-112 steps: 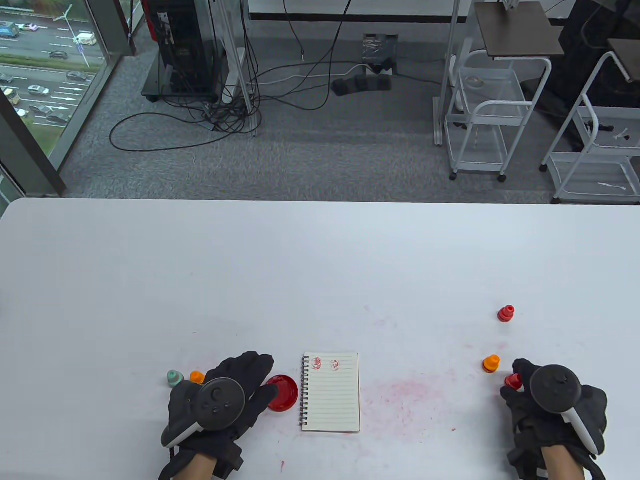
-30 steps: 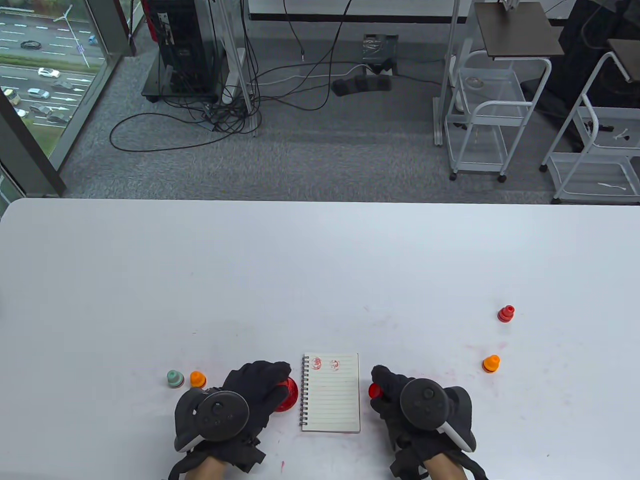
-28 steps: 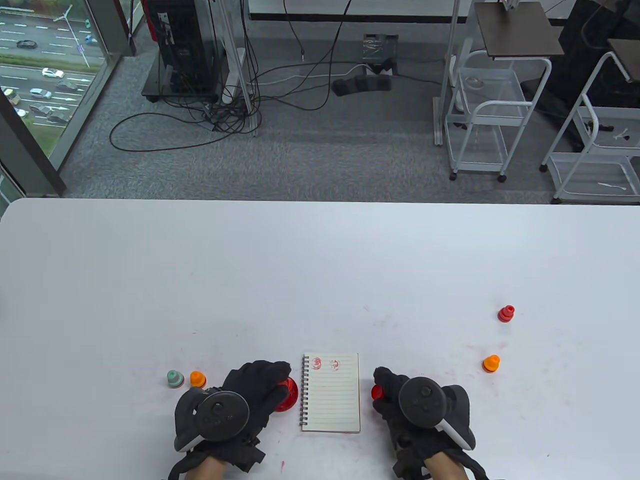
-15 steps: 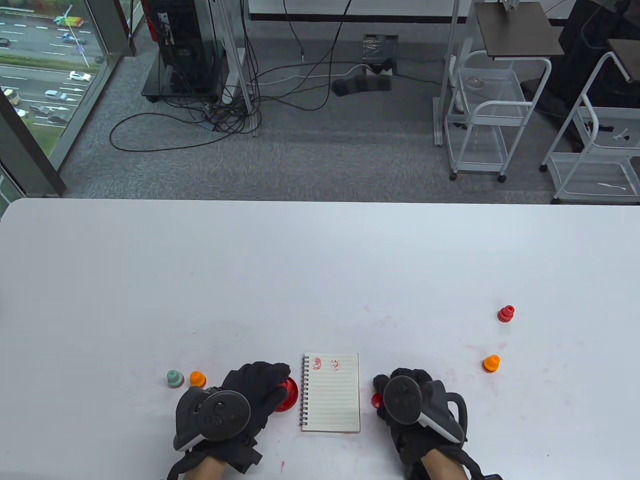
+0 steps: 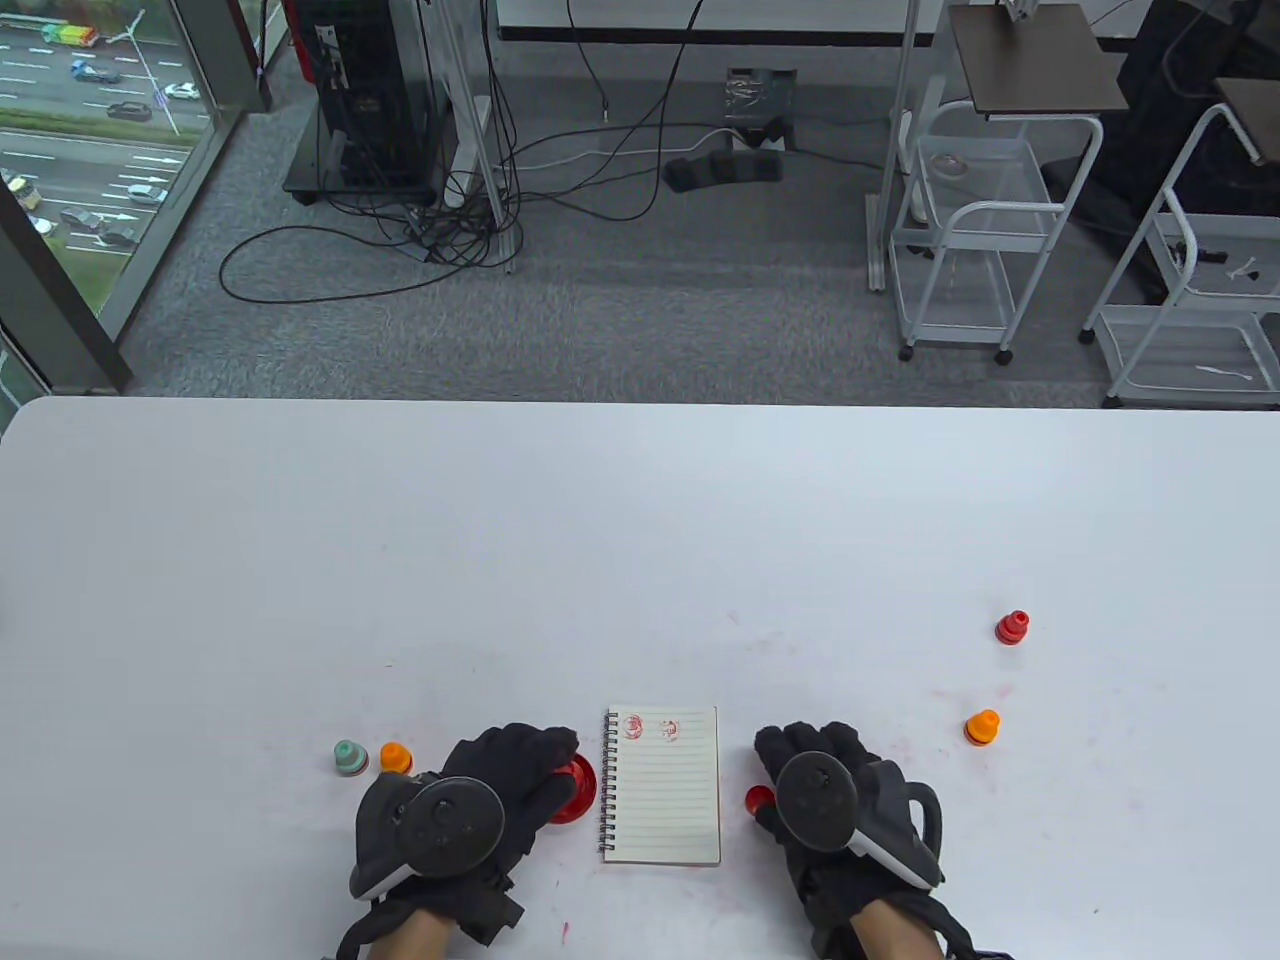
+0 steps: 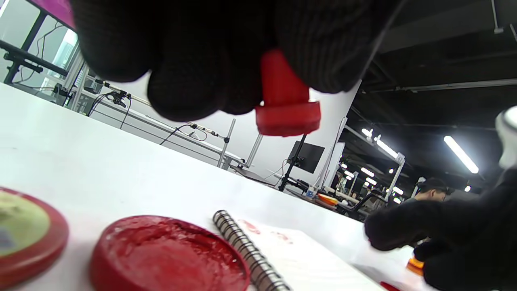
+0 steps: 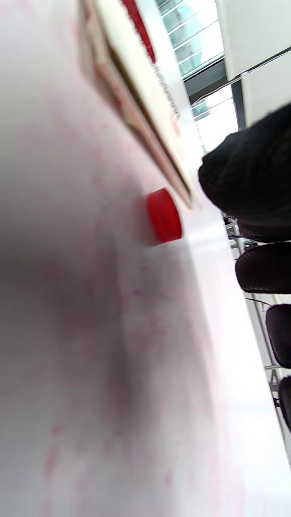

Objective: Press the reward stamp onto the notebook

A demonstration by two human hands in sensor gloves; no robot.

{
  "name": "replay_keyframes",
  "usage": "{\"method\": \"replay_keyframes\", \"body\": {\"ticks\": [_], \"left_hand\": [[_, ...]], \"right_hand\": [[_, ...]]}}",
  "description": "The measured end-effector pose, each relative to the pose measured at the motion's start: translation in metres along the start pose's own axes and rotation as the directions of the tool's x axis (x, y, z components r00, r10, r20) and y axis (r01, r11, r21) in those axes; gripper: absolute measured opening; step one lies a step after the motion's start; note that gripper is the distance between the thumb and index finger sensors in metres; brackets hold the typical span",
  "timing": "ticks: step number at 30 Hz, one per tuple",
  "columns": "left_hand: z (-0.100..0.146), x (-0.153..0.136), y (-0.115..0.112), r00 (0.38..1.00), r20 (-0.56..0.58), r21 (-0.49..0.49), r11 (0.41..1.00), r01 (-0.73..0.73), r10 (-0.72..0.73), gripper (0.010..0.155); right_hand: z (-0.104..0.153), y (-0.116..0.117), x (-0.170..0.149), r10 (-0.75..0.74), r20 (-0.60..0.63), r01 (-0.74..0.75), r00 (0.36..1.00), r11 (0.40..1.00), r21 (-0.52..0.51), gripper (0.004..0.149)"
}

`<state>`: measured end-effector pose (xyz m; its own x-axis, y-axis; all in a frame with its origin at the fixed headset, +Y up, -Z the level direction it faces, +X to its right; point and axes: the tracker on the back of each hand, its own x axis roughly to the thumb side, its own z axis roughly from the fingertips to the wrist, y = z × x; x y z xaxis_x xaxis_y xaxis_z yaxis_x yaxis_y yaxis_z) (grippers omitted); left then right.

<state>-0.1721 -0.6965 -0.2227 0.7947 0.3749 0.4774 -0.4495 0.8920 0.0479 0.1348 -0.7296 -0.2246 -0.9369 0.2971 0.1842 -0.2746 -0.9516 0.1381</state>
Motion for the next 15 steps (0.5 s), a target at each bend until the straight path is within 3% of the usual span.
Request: {"method": "replay_keyframes", "body": {"ticks": [5, 15], "left_hand": [[-0.004, -0.003, -0.012, 0.993, -0.024, -0.029, 0.993, 0.112, -0.113, 0.048], [-0.012, 0.000, -0.028, 0.985, -0.009, -0.110, 0.980, 0.168, -0.170, 0.047]], "right_hand": [[0.008, -0.012, 0.001, -0.026, 0.007, 0.026, 1.000, 0.998, -0.051, 0.066], [0.011, -0.018, -0.002, -0.071, -0.001, 0.071, 0.997, 0.994, -0.079, 0.063]]}}
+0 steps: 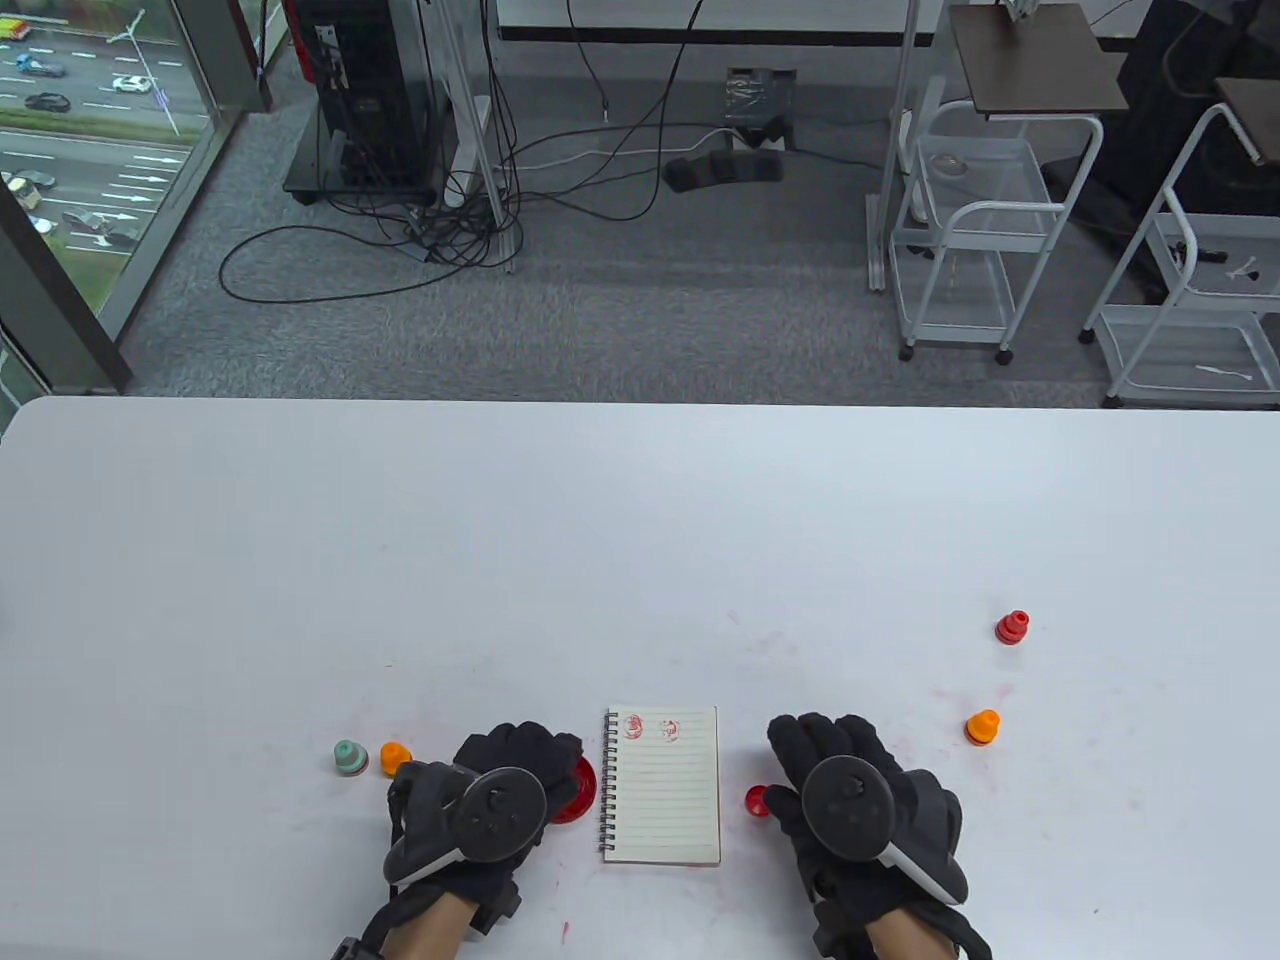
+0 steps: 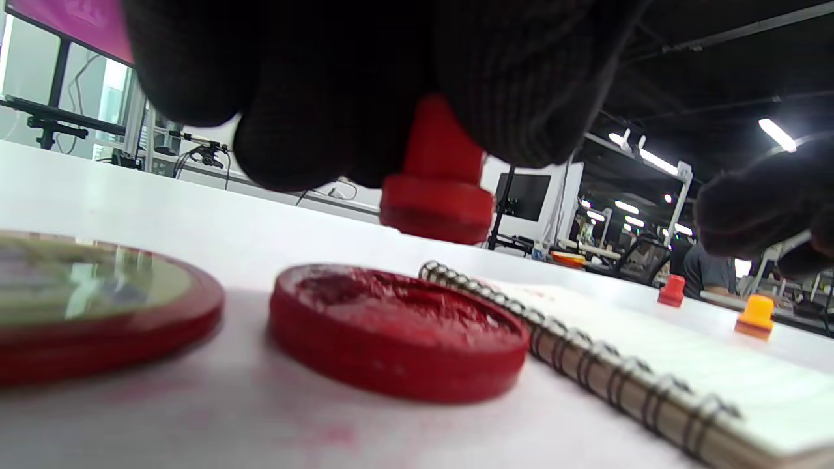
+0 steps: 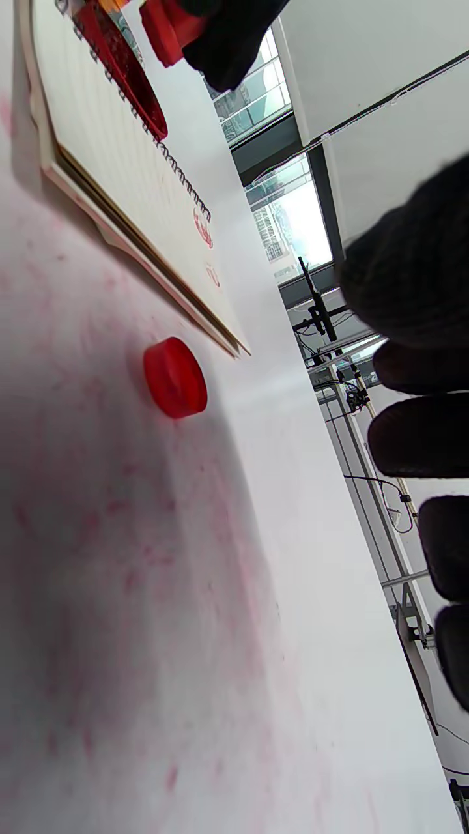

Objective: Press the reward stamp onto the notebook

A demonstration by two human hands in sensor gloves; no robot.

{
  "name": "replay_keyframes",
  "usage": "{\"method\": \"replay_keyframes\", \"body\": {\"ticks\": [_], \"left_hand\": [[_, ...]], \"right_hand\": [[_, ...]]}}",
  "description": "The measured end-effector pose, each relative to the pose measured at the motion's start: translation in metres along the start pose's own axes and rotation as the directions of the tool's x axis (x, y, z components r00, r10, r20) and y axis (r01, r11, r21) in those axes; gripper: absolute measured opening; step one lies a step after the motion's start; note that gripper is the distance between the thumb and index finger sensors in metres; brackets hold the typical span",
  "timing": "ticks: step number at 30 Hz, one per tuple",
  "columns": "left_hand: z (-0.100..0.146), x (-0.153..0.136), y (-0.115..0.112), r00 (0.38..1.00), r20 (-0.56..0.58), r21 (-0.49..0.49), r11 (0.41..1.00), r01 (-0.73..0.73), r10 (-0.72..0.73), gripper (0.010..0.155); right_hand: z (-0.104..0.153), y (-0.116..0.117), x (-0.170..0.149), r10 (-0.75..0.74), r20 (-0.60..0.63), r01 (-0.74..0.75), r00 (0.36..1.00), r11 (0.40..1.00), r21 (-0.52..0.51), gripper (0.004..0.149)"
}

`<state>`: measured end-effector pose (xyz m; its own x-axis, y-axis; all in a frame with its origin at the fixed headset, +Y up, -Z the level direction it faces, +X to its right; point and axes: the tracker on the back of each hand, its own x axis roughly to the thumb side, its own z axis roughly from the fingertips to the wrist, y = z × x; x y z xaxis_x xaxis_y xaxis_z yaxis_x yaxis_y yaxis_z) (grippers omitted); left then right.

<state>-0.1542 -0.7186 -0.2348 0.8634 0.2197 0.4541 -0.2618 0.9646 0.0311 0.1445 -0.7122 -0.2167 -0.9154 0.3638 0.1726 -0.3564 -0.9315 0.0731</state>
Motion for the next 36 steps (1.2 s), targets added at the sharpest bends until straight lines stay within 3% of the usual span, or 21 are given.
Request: {"method": "replay_keyframes", "body": {"ticks": [7, 18, 27, 36], "left_hand": [[-0.007, 0.009, -0.014, 0.994, -0.015, -0.130, 0.986, 0.108, -0.111, 0.045], [-0.015, 0.012, -0.010, 0.987, -0.096, -0.152, 0.982, 0.113, -0.128, 0.043], [-0.024, 0.016, -0.007, 0.984, -0.084, -0.235, 0.962, 0.136, -0.160, 0.043], [-0.026, 0.018, -0.006, 0.981, -0.066, -0.229, 0.959, 0.165, -0.184, 0.042]], "right_hand": [[0.000, -0.001, 0.000, -0.005, 0.003, 0.005, 1.000, 1.000, -0.008, 0.061], [0.000, 0.000, 0.001, -0.006, 0.012, 0.006, 1.000, 1.000, 0.001, 0.059], [0.001, 0.001, 0.001, -0.008, 0.011, 0.008, 1.000, 1.000, 0.014, 0.058], [0.000, 0.000, 0.000, -0.023, 0.011, 0.022, 1.000, 1.000, 0.016, 0.057]]}}
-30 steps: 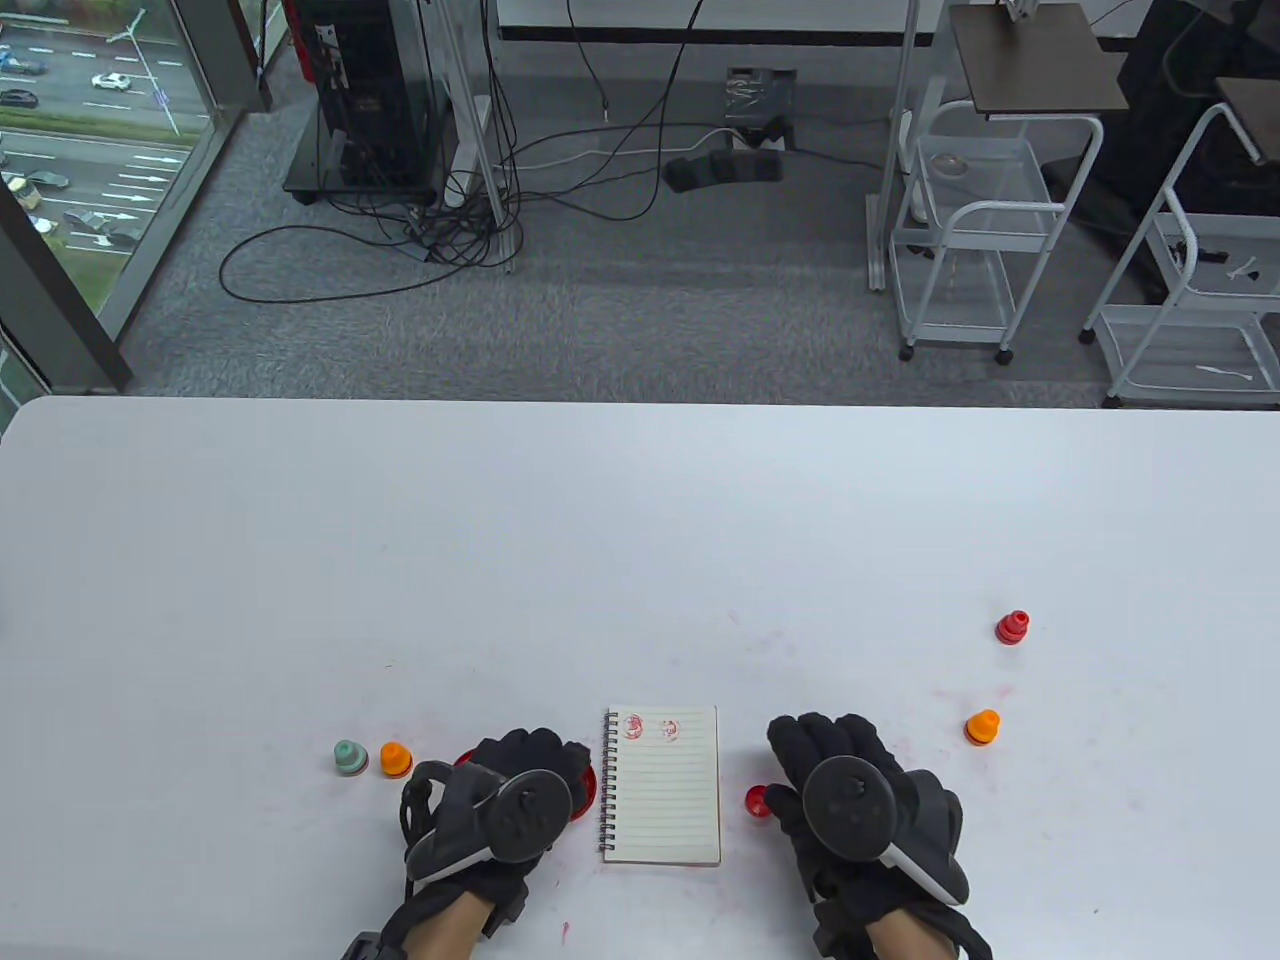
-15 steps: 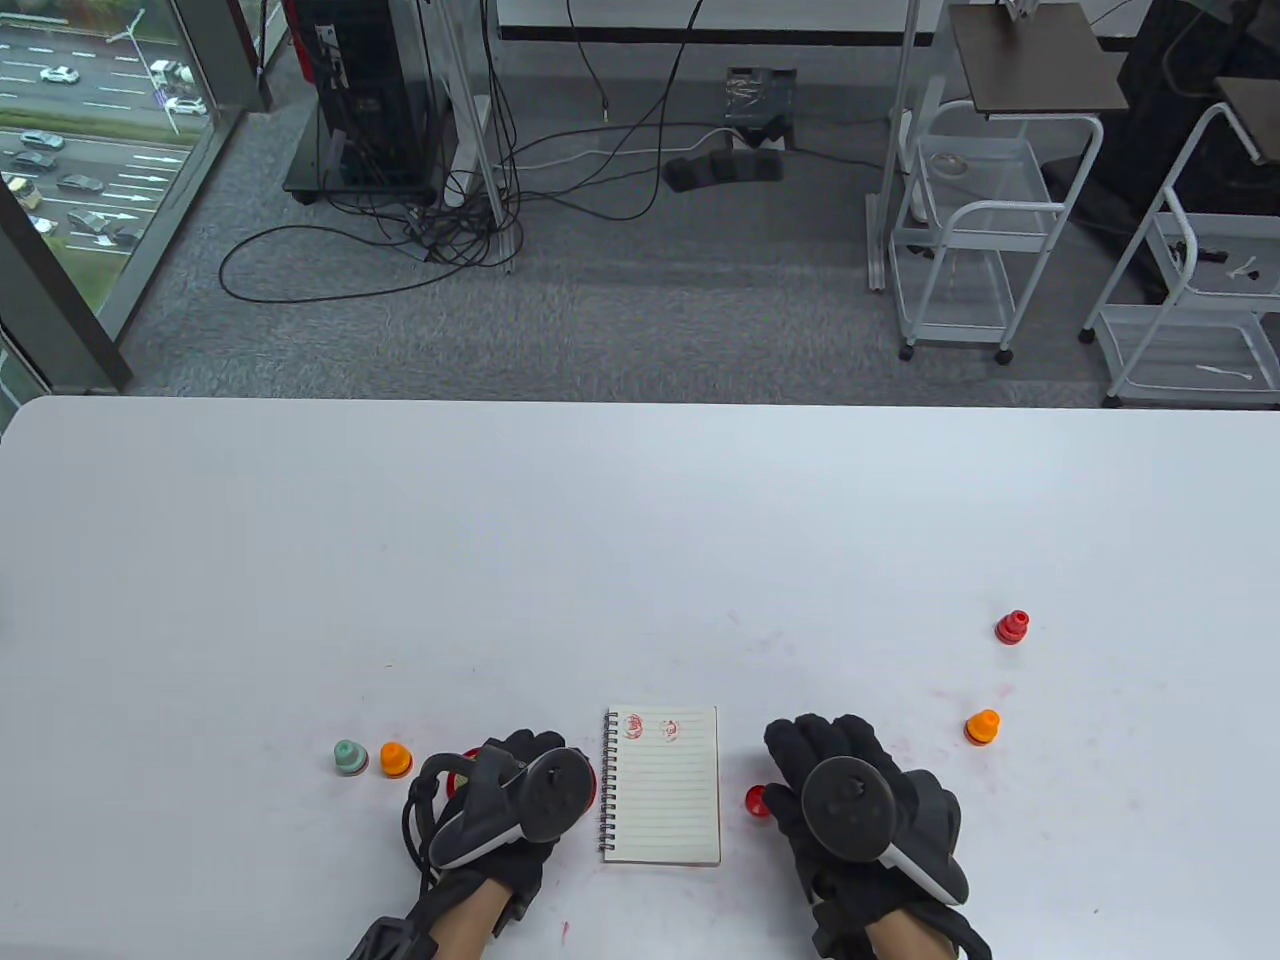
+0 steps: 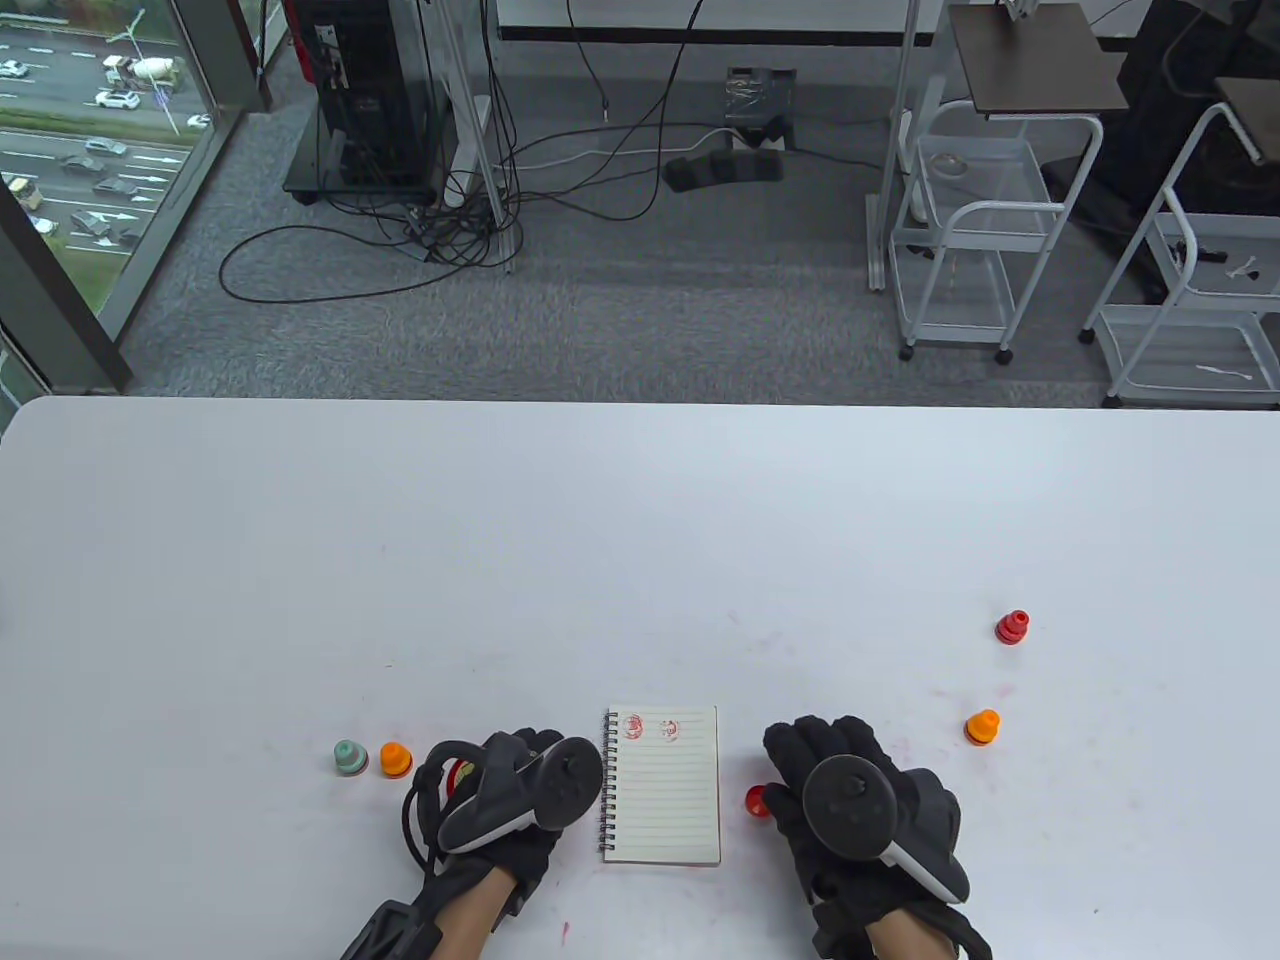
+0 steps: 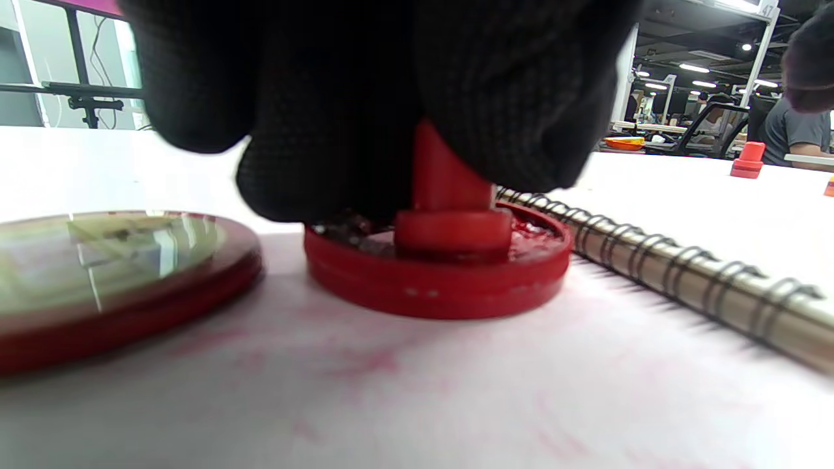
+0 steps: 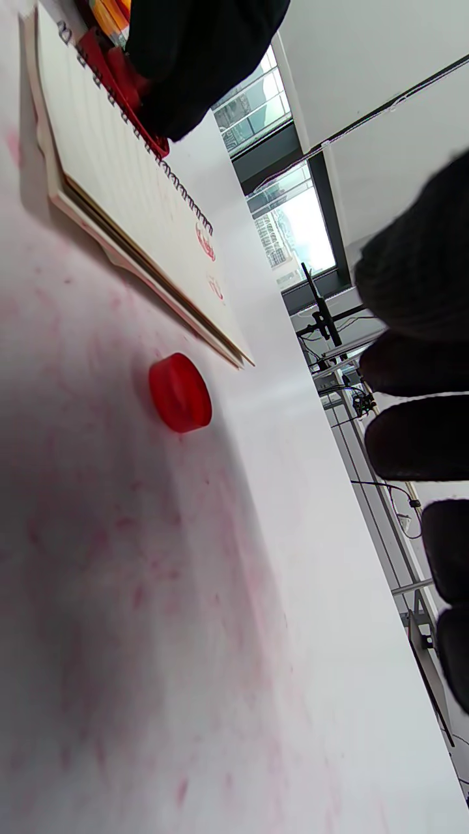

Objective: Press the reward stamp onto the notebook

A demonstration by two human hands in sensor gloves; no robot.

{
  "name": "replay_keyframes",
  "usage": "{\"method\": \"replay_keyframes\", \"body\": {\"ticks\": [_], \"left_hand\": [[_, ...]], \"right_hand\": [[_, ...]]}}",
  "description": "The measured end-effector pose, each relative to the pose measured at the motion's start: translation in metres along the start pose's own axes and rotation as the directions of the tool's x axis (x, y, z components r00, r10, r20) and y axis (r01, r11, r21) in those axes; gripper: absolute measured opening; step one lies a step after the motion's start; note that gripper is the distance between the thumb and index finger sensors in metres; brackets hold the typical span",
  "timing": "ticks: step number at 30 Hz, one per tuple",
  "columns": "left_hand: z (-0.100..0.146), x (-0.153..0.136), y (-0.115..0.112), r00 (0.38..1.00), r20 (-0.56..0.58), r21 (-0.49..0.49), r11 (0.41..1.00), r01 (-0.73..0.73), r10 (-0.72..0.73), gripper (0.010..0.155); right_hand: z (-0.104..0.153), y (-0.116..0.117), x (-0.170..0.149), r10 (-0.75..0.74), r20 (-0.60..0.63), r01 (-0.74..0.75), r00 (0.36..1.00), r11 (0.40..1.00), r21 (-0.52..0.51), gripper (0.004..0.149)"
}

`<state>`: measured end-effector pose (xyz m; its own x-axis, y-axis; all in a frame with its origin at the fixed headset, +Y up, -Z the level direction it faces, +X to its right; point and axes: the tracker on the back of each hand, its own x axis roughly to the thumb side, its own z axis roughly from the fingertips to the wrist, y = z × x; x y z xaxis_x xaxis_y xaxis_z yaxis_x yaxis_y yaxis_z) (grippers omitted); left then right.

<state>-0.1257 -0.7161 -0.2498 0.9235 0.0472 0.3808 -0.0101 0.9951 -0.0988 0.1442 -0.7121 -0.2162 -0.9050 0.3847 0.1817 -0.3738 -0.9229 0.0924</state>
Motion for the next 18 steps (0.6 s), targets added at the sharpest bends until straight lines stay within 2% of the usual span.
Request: {"method": "replay_keyframes", "body": {"ticks": [5, 9, 13, 18], "left_hand": [[0.000, -0.011, 0.004, 0.997, -0.063, -0.040, 0.998, -0.045, 0.042, 0.043], [0.008, -0.020, 0.013, 0.988, -0.077, 0.033, 0.991, -0.133, 0.135, 0.046], [0.011, -0.021, 0.021, 0.987, -0.039, 0.085, 0.985, -0.151, 0.155, 0.050], [0.006, -0.007, 0.024, 0.986, 0.046, 0.123, 0.979, -0.165, 0.160, 0.049]], "right_hand": [[0.000, -0.001, -0.001, -0.009, 0.003, 0.009, 1.000, 1.000, -0.004, 0.057], [0.001, -0.003, -0.002, -0.017, -0.001, 0.017, 1.000, 1.000, -0.018, 0.055], [0.001, -0.003, -0.002, -0.028, -0.003, 0.028, 1.000, 0.999, -0.022, 0.056], [0.002, -0.005, -0.003, -0.045, -0.001, 0.045, 0.999, 0.999, -0.030, 0.056]]}}
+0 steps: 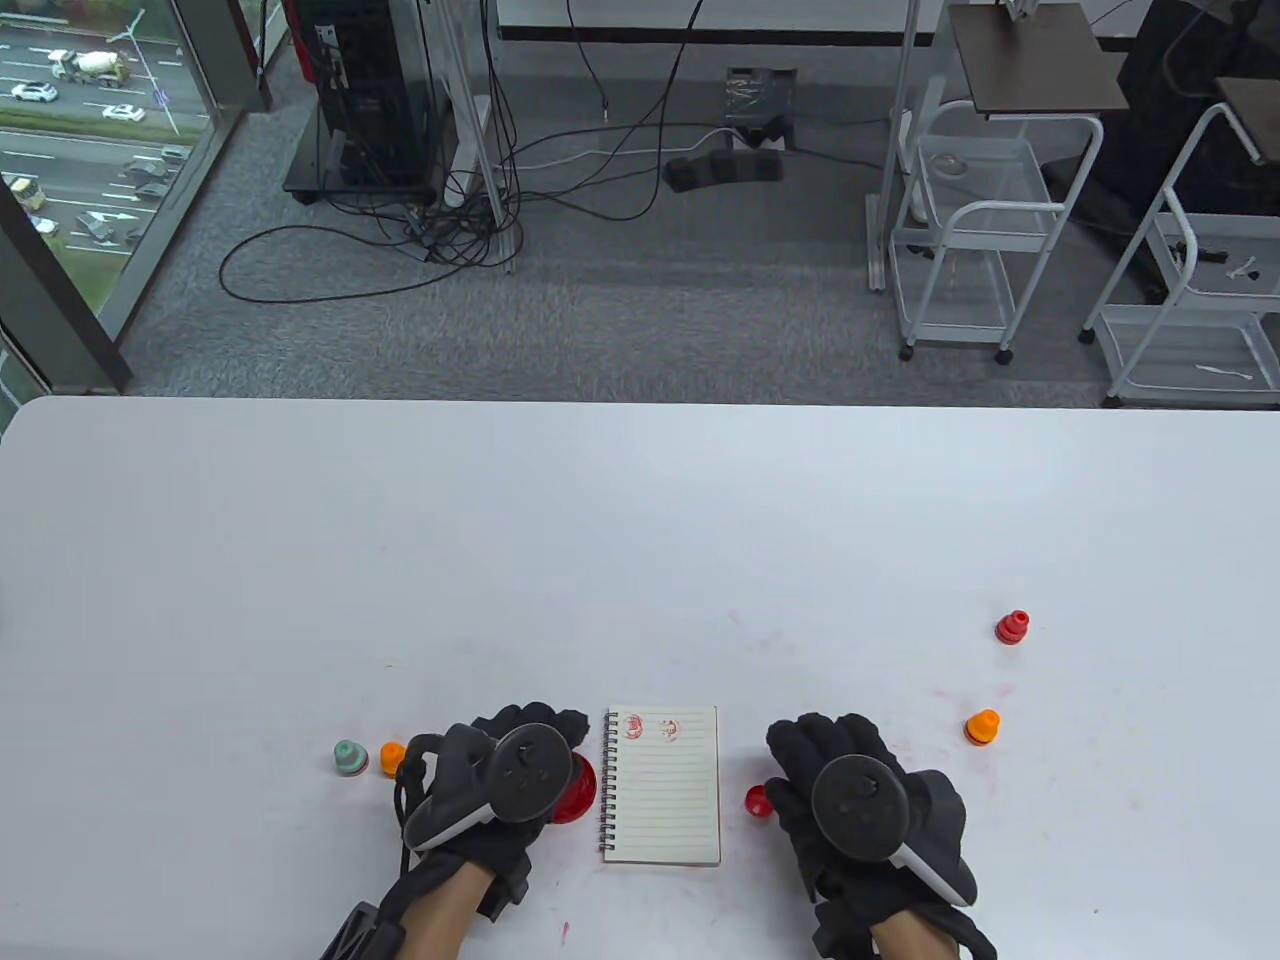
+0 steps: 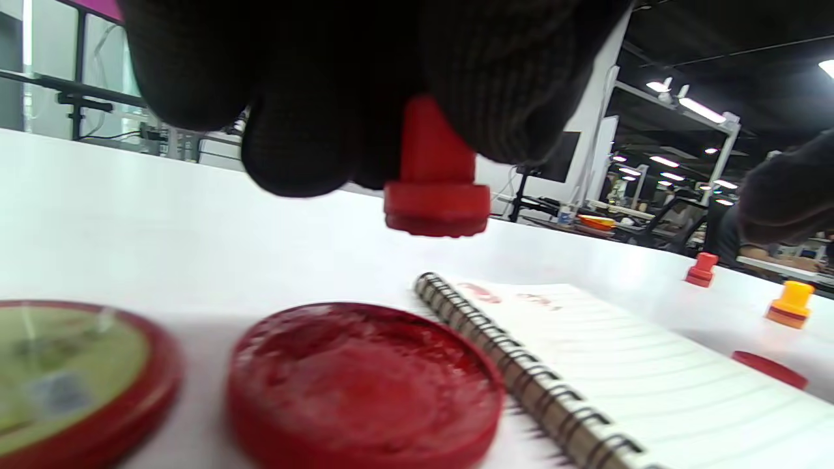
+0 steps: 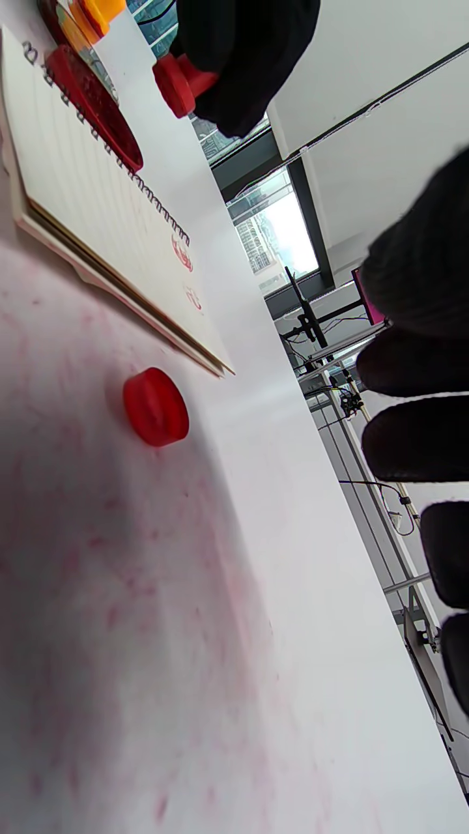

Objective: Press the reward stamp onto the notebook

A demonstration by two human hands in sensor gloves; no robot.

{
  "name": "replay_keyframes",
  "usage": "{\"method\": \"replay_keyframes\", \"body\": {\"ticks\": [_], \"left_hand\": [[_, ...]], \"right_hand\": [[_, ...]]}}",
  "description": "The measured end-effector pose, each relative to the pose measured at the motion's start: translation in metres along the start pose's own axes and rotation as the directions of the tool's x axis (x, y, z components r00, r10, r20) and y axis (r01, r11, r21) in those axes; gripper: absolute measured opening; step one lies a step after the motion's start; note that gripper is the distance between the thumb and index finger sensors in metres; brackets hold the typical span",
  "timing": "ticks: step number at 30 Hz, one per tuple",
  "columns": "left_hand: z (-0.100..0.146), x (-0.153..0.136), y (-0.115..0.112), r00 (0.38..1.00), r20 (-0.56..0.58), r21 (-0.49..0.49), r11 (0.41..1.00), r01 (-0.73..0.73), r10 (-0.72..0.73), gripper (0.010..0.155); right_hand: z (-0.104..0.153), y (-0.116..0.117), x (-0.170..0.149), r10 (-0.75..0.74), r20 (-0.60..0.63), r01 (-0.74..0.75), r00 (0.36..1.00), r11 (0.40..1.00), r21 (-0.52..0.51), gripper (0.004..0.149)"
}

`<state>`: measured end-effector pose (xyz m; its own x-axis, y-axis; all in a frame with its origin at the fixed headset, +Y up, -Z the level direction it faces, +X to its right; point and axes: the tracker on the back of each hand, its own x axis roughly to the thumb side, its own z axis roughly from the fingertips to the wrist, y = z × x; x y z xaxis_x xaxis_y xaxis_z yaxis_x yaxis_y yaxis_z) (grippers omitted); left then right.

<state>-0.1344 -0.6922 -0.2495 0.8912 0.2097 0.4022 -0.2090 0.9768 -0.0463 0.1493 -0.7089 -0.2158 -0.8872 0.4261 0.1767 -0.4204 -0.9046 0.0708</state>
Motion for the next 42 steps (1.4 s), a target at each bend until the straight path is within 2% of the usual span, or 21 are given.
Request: {"method": "replay_keyframes", "body": {"ticks": [8, 14, 28, 31, 38, 42], "left_hand": [[-0.024, 0.030, -0.009, 0.997, 0.081, -0.030, 0.999, 0.014, -0.011, 0.048], [-0.040, 0.041, -0.015, 0.996, 0.087, -0.055, 0.998, 0.042, -0.037, 0.047], [-0.049, 0.043, -0.039, 0.977, 0.136, -0.129, 0.974, 0.185, -0.167, 0.046], [-0.049, 0.041, -0.043, 0.981, 0.136, -0.106, 0.982, 0.153, -0.138, 0.045], [-0.062, 0.033, -0.038, 0.993, 0.100, -0.216, 0.973, 0.084, -0.064, 0.045], [-0.077, 0.032, -0.035, 0.994, 0.094, -0.334, 0.939, 0.078, -0.050, 0.046]], "right_hand": [[0.001, -0.004, -0.003, -0.021, -0.006, 0.021, 1.000, 1.000, -0.013, 0.056], [0.000, -0.003, -0.003, -0.032, 0.005, 0.032, 0.999, 0.999, -0.013, 0.056], [-0.001, -0.003, -0.002, -0.037, 0.008, 0.037, 0.999, 0.999, -0.005, 0.055], [-0.001, -0.003, -0.002, -0.034, 0.007, 0.034, 0.999, 0.999, 0.001, 0.055], [-0.002, -0.002, -0.001, -0.029, 0.005, 0.029, 1.000, 0.999, 0.017, 0.055], [-0.002, -0.002, -0.001, -0.029, -0.001, 0.029, 1.000, 0.999, 0.022, 0.055]]}}
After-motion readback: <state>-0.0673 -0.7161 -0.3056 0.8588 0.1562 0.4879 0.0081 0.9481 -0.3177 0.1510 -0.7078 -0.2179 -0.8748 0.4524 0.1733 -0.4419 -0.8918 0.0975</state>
